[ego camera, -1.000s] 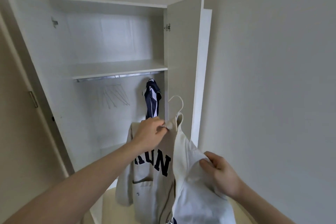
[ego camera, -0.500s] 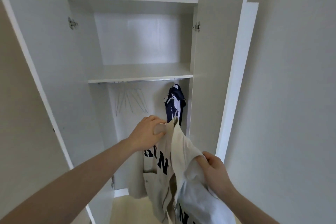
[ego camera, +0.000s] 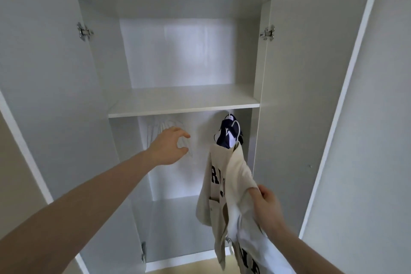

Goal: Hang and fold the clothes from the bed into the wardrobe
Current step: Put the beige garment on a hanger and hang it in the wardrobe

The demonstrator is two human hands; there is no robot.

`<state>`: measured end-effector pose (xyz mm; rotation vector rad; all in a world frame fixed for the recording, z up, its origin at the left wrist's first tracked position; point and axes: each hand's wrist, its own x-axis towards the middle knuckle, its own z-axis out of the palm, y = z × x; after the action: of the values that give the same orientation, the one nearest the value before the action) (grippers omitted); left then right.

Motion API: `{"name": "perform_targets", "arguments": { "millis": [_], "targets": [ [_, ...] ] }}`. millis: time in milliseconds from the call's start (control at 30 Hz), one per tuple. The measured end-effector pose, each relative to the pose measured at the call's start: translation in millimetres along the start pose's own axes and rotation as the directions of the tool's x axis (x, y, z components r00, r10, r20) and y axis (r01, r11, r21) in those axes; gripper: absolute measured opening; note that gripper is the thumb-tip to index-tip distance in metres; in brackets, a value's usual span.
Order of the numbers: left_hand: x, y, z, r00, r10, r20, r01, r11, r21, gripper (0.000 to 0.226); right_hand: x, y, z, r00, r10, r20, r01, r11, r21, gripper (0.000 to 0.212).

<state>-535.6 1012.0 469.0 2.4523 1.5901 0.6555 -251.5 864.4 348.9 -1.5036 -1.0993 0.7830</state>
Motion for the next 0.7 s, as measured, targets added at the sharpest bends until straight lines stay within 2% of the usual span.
{"name": "perform_targets", "arguments": {
  "millis": [233,333,700],
  "targets": [
    [100,-68,-26,0.999,-0.052,-0.015,0.052,0.998,0.032,0.059,71,6,80,0.995,0.081,-0.065,-0.080,0.997,0.013,0.036],
    [130,-88,-34,0.998,-0.058,-0.001,0.058,0.997,0.059,0.050,91,6,113,0.989,0.110,-0.102,-0.106,0.993,0.044,0.031],
    [212,-119,-25,0.996,-0.072,0.060,0.061,0.984,0.169,0.060,182,18,181,0.971,0.199,-0.130,-0.203,0.979,-0.018,0.031]
  ]
}}
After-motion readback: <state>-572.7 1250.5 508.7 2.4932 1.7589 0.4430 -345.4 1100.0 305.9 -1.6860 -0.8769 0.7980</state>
